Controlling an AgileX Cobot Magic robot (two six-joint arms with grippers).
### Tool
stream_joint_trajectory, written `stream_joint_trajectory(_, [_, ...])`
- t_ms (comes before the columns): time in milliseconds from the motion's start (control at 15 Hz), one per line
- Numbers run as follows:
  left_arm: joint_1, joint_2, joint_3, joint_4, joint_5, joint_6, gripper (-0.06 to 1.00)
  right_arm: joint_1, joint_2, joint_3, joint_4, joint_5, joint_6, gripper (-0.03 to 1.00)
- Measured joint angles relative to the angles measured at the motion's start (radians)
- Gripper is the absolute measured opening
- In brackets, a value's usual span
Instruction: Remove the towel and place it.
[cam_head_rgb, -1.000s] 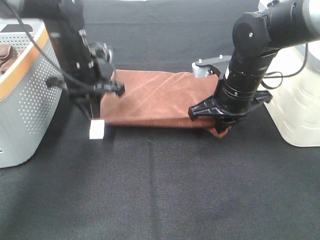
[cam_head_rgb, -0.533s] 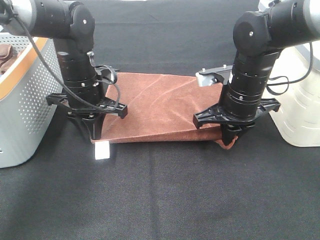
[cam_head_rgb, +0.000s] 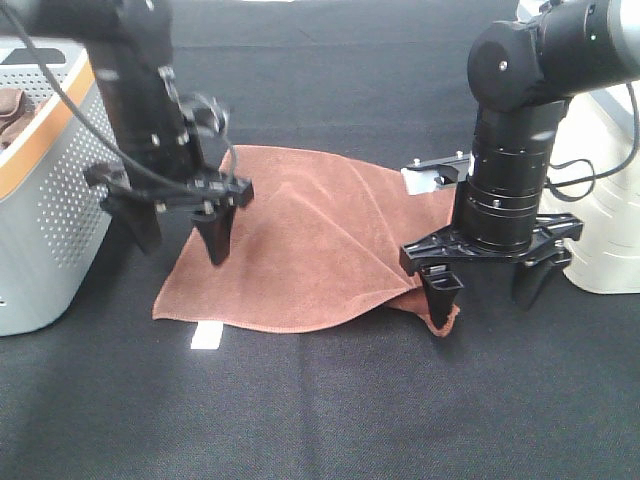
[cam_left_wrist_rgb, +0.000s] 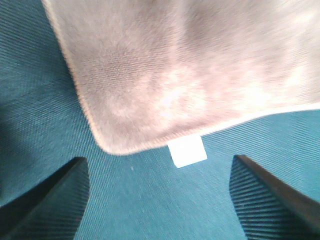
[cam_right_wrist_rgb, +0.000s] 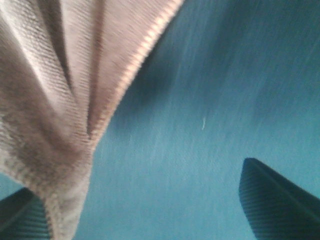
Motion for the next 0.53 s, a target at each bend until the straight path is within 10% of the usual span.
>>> stream_joint_trajectory(533, [0.000,-0.114,0.000,-0.015,0.003,0.000,0.74,-0.002,-0.146,-0.001,0.000,0.010,-0.009,0.83])
